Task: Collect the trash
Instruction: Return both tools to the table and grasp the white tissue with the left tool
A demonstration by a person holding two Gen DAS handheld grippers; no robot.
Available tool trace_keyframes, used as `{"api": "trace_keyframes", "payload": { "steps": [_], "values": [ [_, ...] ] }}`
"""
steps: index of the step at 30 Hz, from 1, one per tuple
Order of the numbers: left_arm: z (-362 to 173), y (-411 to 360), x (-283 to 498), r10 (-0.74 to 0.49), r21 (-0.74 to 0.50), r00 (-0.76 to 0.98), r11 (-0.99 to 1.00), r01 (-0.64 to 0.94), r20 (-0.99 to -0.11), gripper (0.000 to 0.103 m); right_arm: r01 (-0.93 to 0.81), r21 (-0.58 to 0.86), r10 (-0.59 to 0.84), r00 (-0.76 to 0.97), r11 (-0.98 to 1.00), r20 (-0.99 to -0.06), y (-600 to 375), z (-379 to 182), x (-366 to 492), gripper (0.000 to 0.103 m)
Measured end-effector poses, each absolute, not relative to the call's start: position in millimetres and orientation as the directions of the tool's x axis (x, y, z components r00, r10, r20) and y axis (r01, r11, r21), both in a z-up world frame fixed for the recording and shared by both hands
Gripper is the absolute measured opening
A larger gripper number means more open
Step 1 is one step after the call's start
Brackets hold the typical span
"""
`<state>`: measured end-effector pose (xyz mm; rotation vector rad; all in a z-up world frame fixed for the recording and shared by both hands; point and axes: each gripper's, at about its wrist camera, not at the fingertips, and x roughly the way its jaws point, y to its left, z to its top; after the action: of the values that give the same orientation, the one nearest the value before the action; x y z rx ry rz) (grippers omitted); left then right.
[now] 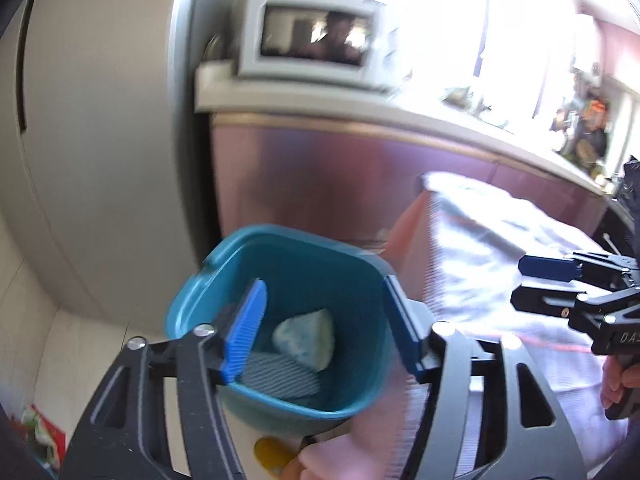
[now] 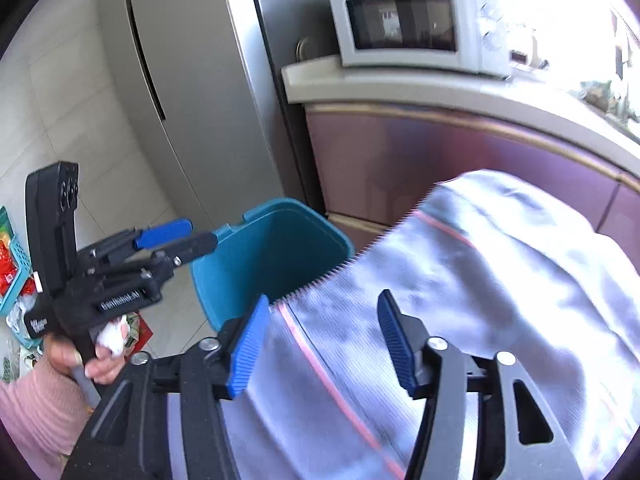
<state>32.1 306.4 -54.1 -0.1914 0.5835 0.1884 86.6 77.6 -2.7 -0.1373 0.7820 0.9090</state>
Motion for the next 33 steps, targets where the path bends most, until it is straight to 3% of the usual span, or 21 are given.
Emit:
{"api": "trace_keyframes", "payload": {
  "steps": [6,11,23,33],
  "values": [
    [-19.5,232.2,21.6,0.005,-0.093,0.899,0.994,-0.051,-0.439,0.087,-0.685,0.186,0.635,0.492,0.705,-0.596,-11.4,24.4,52.6,0.06],
    [-6.3,163.9,24.6,-0.125,-0.058,0.905,0.992,0.112,-0.407,0.092,-0.576,0.148,0.552,0.63,0.804,-0.547,-85.1,36.1,20.5,0.063],
    [-27.6,14.1,57.3,-0.385,-0.109,0.769,0.916,0.387,-0.51,0.092,-0.236,0.115,0.261,0.817,0.965,-0.514,-224.4,29.0,-5.6,0.064],
    [-46.3,-50.9,89.8,-0.452,-0.131,0.671,0.872,0.472,-0.588,0.09,-0.184,0.128,0.224,0.801,0.975,-0.556,-250.8,-3.0,13.0,0.064]
  ]
}}
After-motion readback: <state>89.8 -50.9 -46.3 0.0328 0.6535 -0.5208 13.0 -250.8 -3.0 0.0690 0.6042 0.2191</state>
